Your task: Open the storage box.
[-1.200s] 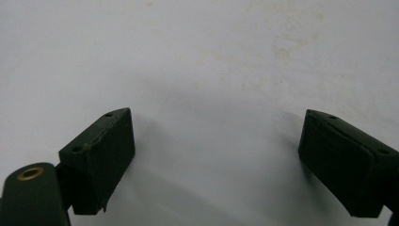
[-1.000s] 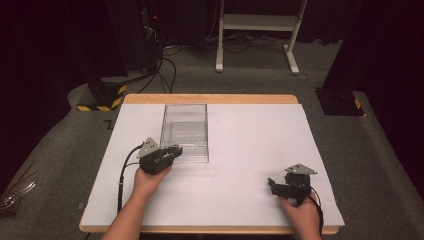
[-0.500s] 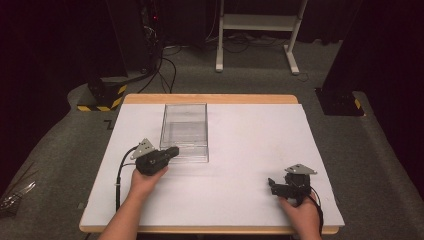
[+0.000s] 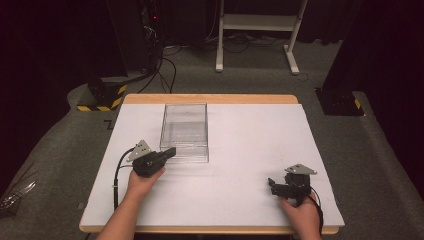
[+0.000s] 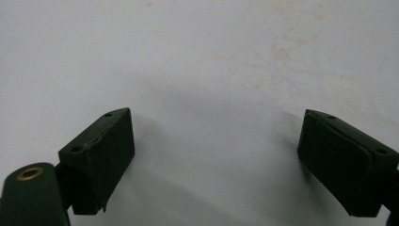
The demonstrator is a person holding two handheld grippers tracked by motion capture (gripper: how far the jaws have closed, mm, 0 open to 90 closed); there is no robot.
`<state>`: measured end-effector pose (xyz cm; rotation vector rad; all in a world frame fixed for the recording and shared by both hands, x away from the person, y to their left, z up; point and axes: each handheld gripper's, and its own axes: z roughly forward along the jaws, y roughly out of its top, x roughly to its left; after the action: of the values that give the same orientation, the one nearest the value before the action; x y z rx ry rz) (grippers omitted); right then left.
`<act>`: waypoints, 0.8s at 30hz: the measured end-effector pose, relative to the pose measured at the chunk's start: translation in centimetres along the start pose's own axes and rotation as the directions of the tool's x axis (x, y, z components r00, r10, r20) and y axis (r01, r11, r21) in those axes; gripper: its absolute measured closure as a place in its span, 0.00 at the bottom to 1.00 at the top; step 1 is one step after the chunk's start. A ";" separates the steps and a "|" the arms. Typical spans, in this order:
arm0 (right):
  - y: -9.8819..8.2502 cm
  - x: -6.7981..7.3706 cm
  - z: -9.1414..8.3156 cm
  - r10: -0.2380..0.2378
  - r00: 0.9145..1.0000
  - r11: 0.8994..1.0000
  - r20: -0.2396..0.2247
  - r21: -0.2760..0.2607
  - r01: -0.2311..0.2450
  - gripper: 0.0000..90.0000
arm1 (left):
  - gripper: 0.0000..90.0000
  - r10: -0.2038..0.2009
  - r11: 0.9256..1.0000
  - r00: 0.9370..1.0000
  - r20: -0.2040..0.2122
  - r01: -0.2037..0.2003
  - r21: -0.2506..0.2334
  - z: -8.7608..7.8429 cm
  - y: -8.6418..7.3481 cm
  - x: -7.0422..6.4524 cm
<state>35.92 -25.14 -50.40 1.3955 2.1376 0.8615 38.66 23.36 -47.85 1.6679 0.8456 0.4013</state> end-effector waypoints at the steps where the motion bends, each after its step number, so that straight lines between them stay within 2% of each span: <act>1: 0.0 0.0 0.0 0.000 1.000 1.000 0.000 0.000 0.000 0.13 | 0.95 0.000 1.000 1.000 0.000 0.000 0.000 0.0 0.0 0.0; 3: 0.0 0.0 0.0 0.000 1.000 1.000 0.000 0.000 0.000 0.13 | 0.92 -0.006 1.000 0.999 0.032 0.007 -0.008 0.3 -0.1 0.1; 7: 0.0 0.0 0.0 0.000 1.000 1.000 0.000 0.000 0.000 0.13 | 0.89 -0.009 1.000 0.999 0.051 0.010 -0.011 0.4 0.0 0.2; 12: 0.0 0.0 0.0 0.000 1.000 1.000 0.000 0.000 0.000 0.13 | 0.81 0.003 1.000 0.999 0.038 -0.002 -0.019 0.1 0.1 -0.1; 15: 0.0 0.0 0.0 -0.001 1.000 1.000 0.000 0.000 0.001 0.13 | 0.78 -0.003 1.000 0.999 0.038 0.004 -0.022 0.0 0.1 -0.1; 18: 0.0 0.0 0.0 -0.001 1.000 1.000 0.000 0.000 0.001 0.13 | 0.74 -0.016 1.000 1.000 0.019 0.016 0.003 0.0 0.0 0.2; 20: 0.0 0.0 0.0 -0.001 1.000 1.000 0.001 0.000 0.001 0.13 | 0.73 -0.021 1.000 1.000 0.019 0.020 0.015 0.3 -0.2 0.3; 24: 0.0 0.0 0.0 -0.001 1.000 1.000 0.001 0.000 0.001 0.13 | 0.74 -0.029 1.000 0.999 0.031 0.029 0.003 0.7 -0.2 0.5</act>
<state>35.91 -25.13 -50.40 1.3949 2.1370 0.8608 39.39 23.23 -48.32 1.6583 0.8468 0.3542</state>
